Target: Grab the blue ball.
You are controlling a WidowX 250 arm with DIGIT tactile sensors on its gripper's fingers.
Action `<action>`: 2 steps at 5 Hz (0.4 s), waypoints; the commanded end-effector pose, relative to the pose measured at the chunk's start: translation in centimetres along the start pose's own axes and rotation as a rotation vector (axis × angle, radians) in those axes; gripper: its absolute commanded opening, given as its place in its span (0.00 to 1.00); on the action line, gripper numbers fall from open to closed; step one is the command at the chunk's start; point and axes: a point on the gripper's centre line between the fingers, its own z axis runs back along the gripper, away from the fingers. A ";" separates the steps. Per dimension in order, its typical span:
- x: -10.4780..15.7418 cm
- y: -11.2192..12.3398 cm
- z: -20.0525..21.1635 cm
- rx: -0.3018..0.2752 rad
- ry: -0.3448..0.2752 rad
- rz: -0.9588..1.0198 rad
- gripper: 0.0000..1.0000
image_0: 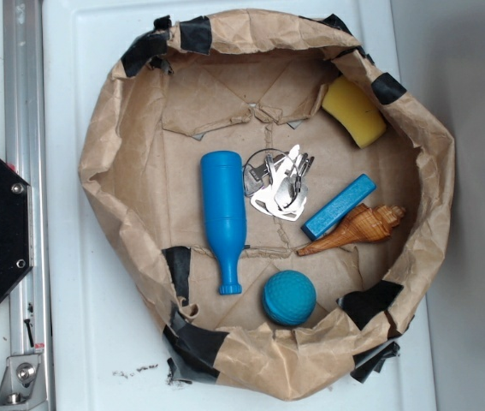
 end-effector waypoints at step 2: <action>4.5 2.4 -3.8 -0.062 0.139 0.145 1.00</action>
